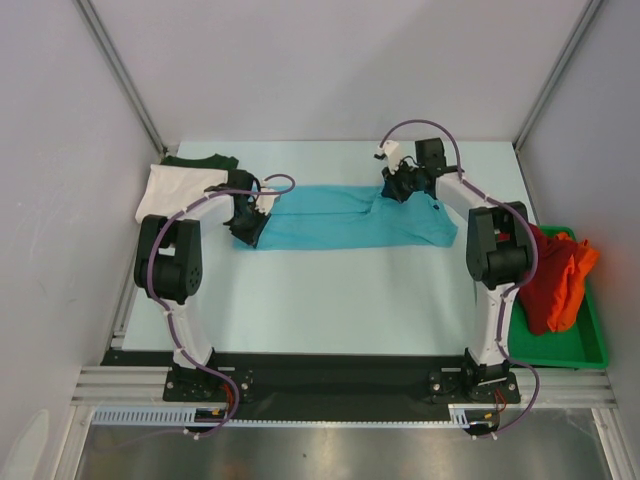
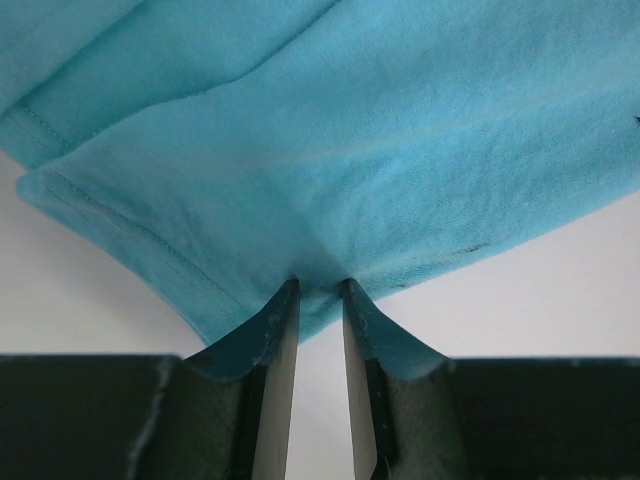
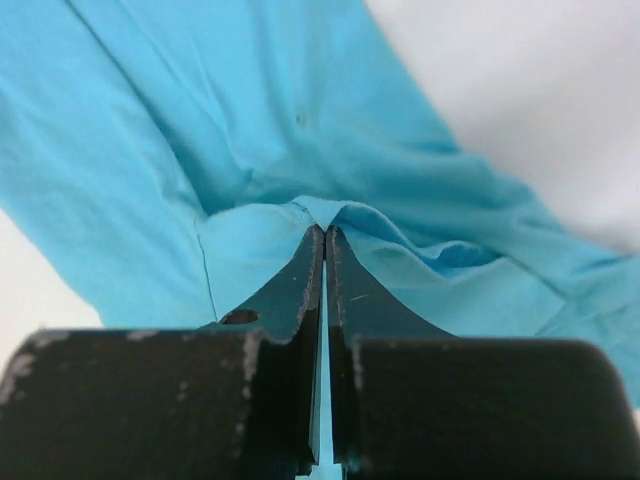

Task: Fold and stack the t-shirts
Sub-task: Fold the tshirt

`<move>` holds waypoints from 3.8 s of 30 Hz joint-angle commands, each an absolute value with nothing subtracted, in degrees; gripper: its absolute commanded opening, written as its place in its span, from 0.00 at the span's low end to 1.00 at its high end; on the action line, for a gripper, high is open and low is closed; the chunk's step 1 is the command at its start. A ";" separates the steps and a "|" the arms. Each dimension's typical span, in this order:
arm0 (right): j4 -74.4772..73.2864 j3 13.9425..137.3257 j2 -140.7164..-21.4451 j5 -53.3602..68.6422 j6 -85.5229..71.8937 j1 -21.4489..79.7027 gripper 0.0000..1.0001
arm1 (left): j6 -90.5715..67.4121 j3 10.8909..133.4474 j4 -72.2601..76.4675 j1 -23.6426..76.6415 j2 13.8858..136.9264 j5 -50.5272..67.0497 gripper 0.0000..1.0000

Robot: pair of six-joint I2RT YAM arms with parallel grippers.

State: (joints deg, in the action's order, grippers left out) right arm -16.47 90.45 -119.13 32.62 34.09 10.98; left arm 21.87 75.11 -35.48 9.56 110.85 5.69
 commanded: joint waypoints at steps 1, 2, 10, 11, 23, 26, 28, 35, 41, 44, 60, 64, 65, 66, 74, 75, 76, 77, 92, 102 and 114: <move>-14.77 94.39 -121.98 32.78 34.63 12.56 0.00 | 21.45 74.36 -33.93 9.05 111.18 3.69 0.29; -14.85 95.35 -122.43 32.70 34.63 12.83 0.00 | 21.53 74.36 -33.93 9.14 111.18 3.60 0.29; -10.73 96.16 -122.88 26.73 32.96 15.82 0.50 | 21.45 74.53 -34.01 9.05 110.13 3.17 0.28; -10.29 95.80 -121.30 25.33 32.26 15.91 0.54 | 21.45 74.44 -33.93 9.05 109.43 3.16 0.27; -10.10 83.78 -109.25 22.67 26.98 9.85 0.57 | 24.08 68.46 -29.97 9.14 101.77 2.81 0.25; -11.42 78.95 -107.49 22.68 27.86 9.05 0.57 | 25.39 70.57 -32.42 9.14 103.18 4.65 0.29; -11.95 77.44 -106.53 22.59 28.47 8.53 0.56 | 28.37 71.37 -34.27 9.05 103.45 6.32 0.34; -11.95 73.83 -103.28 21.80 29.44 8.00 0.57 | 38.05 73.30 -36.03 9.05 106.17 4.13 0.46; -12.22 71.37 -100.46 21.18 30.50 7.82 0.58 | 42.45 74.44 -40.07 8.79 109.42 3.61 0.45; -12.22 70.40 -99.14 21.01 30.67 7.74 0.58 | 43.42 75.41 -41.65 8.79 110.30 3.43 0.43; -8.18 67.49 -101.05 18.99 28.83 5.01 0.60 | 45.88 69.08 -39.37 10.72 110.04 -0.53 0.00; -7.21 74.24 -106.25 18.02 27.07 4.04 0.60 | 44.65 67.59 -40.78 11.16 106.98 -0.44 0.00; -7.03 75.31 -107.30 17.93 27.07 3.87 0.60 | 44.65 67.24 -41.48 11.34 106.44 -0.44 0.00; -6.68 76.54 -108.18 17.76 27.16 3.87 0.60 | 44.56 66.54 -41.83 12.03 105.83 -0.44 0.00; -6.42 84.90 -118.02 15.56 28.12 3.78 0.61 | 42.02 62.06 -44.64 16.34 98.36 -0.44 0.01; -6.42 85.86 -118.56 15.47 28.12 3.78 0.61 | 41.32 61.44 -44.91 16.78 97.39 -0.44 0.00; -6.50 86.30 -119.17 15.21 28.04 3.78 0.61 | 41.05 61.17 -45.17 16.96 96.95 -0.44 0.00; -6.68 86.66 -120.05 14.94 27.69 3.78 0.62 | 40.70 60.91 -45.70 16.96 96.77 -0.44 0.00; -12.20 101.14 -130.34 13.18 23.56 4.04 0.63 | 39.38 58.71 -49.13 17.84 93.95 -0.79 0.00; -18.36 106.00 -134.47 13.36 17.41 4.57 0.65 | 38.15 59.59 -49.83 18.28 93.61 -0.44 0.00; -31.03 126.82 -146.77 18.44 14.69 5.62 0.60 | 36.39 57.83 -51.15 21.88 90.97 -1.76 0.00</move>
